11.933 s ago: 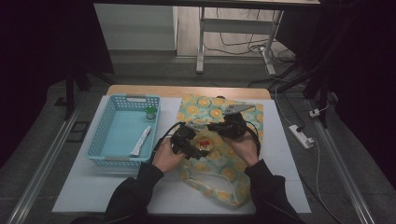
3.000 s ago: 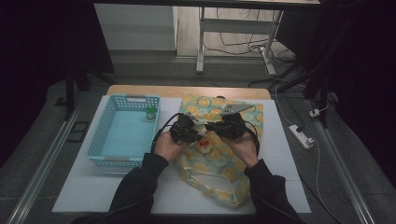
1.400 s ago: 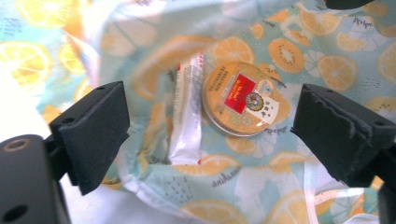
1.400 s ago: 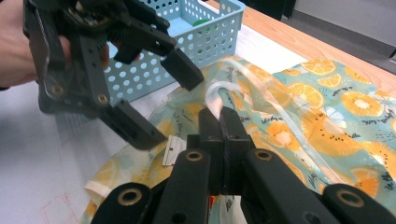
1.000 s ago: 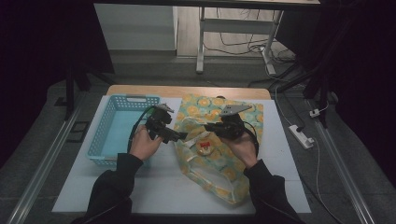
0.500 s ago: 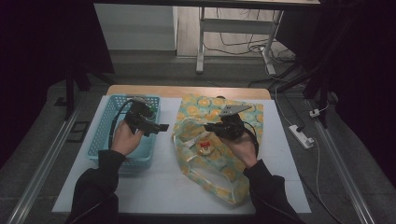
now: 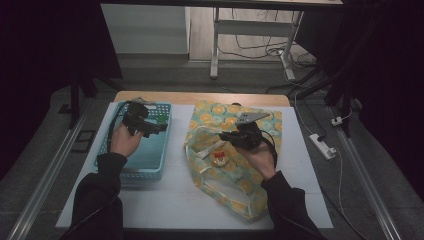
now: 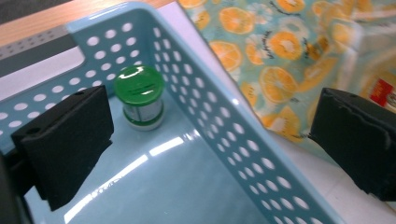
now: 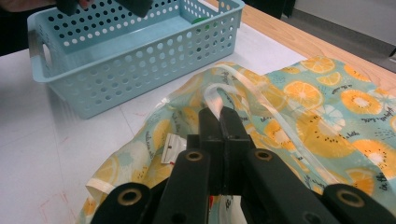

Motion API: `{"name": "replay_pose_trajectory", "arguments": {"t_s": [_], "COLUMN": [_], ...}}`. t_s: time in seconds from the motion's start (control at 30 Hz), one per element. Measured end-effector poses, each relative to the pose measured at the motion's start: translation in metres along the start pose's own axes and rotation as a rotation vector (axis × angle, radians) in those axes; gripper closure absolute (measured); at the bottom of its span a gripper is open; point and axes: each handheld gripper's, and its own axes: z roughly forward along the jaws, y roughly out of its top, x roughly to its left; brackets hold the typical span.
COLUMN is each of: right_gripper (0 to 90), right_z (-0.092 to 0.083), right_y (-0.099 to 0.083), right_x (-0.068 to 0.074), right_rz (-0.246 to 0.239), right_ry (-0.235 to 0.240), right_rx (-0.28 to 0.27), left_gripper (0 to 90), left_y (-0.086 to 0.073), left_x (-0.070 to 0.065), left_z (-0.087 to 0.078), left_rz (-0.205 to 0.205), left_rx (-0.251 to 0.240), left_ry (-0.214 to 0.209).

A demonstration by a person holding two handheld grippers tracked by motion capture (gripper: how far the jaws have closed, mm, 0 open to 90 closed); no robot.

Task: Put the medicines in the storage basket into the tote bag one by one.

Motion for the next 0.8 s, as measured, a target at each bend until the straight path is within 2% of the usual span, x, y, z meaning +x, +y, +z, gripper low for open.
{"name": "replay_pose_trajectory", "arguments": {"t_s": [0.2,0.3,0.43,0.8], "right_gripper": [90.0,90.0,90.0,90.0], "right_z": [0.001,0.0,0.0,0.0], "right_y": [0.0,0.0,0.0,0.0], "right_x": [0.0,-0.001,-0.001,-0.001], "right_rz": [0.0,0.0,-0.001,-0.001], "right_ry": [0.001,0.001,0.001,0.002], "right_rx": [0.002,0.001,0.001,-0.001], "left_gripper": [0.0,0.0,0.0,0.0], "left_y": [0.0,-0.001,0.002,0.008], "left_x": [0.016,0.019,0.023,0.032], "left_z": [0.014,0.022,0.03,0.048], "left_rz": [-0.027,-0.04,-0.038,-0.029], "left_rx": [0.057,0.077,0.1,0.134], "left_ry": [0.026,0.068,0.109,0.124]}}
